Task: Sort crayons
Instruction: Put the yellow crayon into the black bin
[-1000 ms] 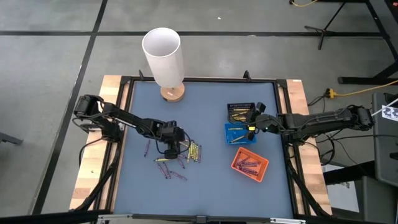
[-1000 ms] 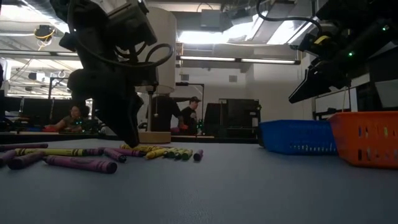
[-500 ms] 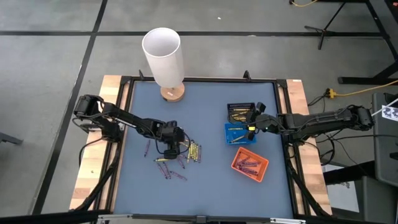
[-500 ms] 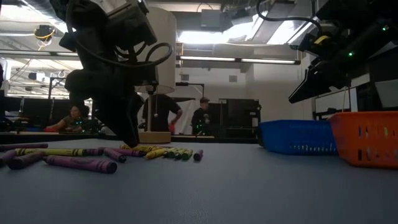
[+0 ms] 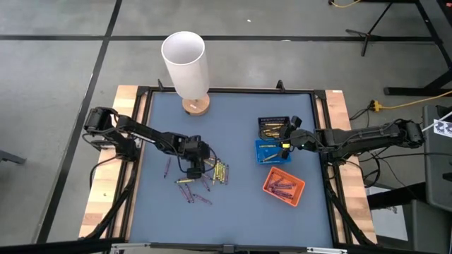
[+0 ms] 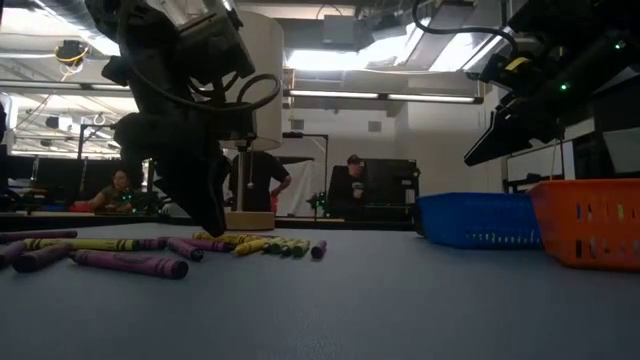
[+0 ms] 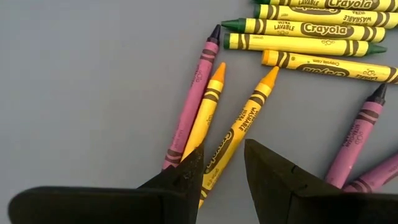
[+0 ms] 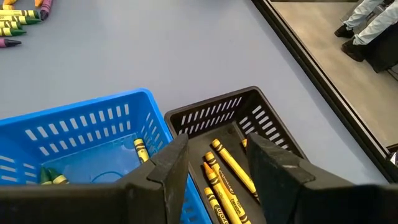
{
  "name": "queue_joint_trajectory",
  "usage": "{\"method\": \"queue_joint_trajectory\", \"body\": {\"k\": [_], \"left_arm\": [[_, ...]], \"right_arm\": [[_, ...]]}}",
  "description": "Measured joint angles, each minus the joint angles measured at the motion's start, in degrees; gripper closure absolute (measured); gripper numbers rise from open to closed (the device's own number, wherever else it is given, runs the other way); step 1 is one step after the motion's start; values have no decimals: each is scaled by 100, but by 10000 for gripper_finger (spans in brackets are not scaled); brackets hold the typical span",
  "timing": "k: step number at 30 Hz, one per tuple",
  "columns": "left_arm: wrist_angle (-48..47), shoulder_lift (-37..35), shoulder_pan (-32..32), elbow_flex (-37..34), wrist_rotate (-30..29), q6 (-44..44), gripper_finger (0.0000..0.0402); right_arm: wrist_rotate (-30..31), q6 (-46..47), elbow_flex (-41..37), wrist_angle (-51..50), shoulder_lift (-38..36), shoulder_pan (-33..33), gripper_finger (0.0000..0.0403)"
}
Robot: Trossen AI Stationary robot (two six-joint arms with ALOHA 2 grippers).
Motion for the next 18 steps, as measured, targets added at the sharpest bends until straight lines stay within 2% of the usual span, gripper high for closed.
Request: {"method": "queue_joint_trajectory", "body": {"k": [18], "left_arm": [[-117, 170, -11, 3, 2, 46, 301]], "right_arm": [[-1, -1, 0, -2, 0, -1, 241]]}}
